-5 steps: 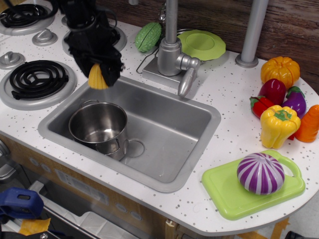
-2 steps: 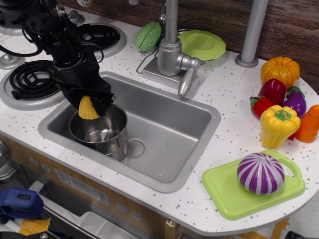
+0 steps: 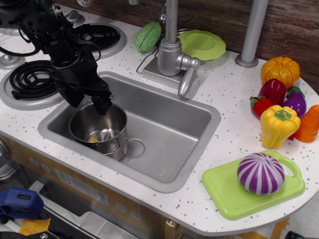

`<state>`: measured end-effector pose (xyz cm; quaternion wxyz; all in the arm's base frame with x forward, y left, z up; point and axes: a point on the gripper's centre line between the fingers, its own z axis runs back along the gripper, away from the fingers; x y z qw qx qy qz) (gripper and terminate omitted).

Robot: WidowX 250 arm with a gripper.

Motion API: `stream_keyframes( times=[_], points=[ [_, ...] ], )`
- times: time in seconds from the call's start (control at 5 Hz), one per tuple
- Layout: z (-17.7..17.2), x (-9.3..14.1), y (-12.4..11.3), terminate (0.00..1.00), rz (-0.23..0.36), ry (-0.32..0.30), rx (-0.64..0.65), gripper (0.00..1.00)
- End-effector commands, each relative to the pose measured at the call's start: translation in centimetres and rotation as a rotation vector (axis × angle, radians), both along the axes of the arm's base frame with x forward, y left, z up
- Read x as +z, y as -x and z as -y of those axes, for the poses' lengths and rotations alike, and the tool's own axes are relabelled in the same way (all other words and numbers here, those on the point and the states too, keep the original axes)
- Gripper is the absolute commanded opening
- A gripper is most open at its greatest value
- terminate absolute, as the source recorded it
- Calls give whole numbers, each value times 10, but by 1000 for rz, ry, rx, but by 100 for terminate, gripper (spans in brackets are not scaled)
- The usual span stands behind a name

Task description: Put corn in pot which is in sink

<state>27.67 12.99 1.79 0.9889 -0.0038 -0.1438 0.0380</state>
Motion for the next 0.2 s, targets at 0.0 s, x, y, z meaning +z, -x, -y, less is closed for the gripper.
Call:
stream_keyframes(
  times=[0.0],
  points=[
    [-6,17,-4,100,52,-29,8,100]
  ],
)
